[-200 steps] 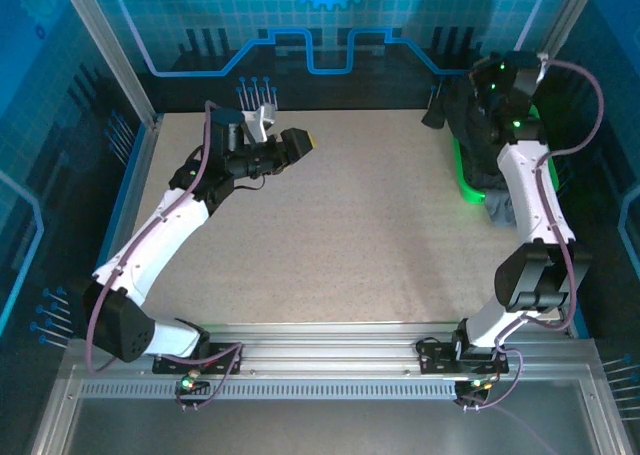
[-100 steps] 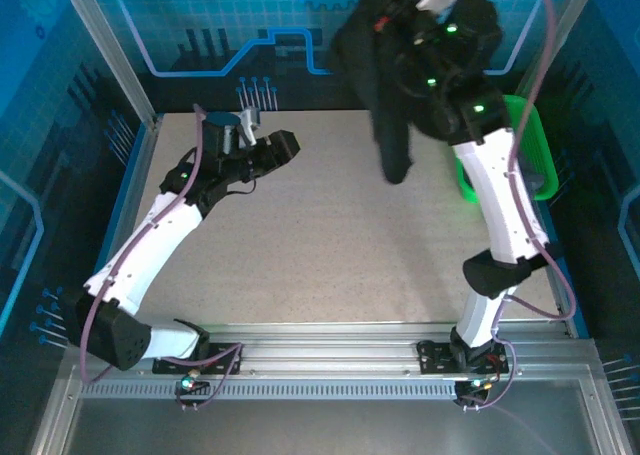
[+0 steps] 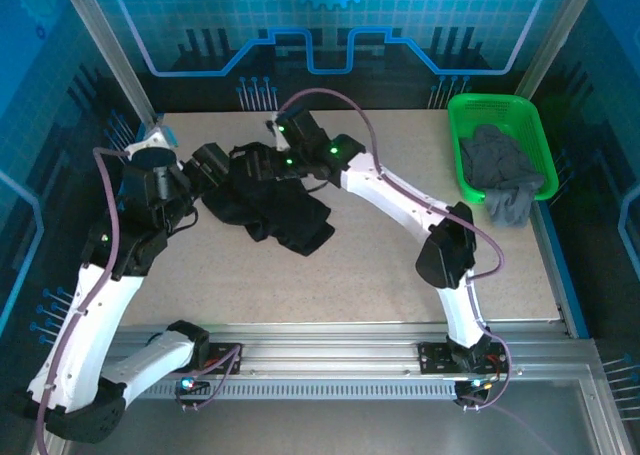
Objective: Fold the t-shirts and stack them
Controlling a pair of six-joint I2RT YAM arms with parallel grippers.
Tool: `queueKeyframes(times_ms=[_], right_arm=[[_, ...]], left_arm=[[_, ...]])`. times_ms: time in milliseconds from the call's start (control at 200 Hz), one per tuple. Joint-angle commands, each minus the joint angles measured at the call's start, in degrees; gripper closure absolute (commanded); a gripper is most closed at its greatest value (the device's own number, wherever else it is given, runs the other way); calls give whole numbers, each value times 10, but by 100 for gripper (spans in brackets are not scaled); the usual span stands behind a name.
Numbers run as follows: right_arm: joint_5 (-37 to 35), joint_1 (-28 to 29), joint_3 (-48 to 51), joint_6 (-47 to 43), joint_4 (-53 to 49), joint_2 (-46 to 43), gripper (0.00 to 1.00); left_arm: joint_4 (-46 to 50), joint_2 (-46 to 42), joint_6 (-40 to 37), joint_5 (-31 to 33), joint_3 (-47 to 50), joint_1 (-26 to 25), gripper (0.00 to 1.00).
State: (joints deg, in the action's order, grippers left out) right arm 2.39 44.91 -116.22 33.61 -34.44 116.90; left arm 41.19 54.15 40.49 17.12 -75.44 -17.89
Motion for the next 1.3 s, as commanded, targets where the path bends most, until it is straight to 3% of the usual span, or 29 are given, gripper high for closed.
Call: queueKeyframes(times_ms=[0, 190, 315, 550, 730, 870, 1060, 1296], right_arm=[[22, -76, 94, 34, 30, -106, 36], [31, -156, 332, 118, 44, -189, 40], [39, -173, 429, 146, 51, -219, 41], [52, -177, 482, 174, 60, -224, 40], [79, -180, 495, 193, 60, -209, 39], [100, -180, 511, 208, 65, -200, 39], [112, -181, 529, 225, 63, -189, 40], [122, -181, 537, 243, 70, -177, 42]], left_arm=[[55, 29, 14, -27, 43, 6, 31], [50, 131, 69, -109, 60, 21, 30], [-3, 220, 106, -161, 58, 31, 29], [9, 406, 120, -168, 4, 67, 33], [-10, 478, 96, -158, -19, 89, 35], [-68, 509, 91, -182, -26, 99, 50], [-120, 525, 113, -230, -41, 98, 100], [-126, 465, 122, -235, -62, 98, 100]])
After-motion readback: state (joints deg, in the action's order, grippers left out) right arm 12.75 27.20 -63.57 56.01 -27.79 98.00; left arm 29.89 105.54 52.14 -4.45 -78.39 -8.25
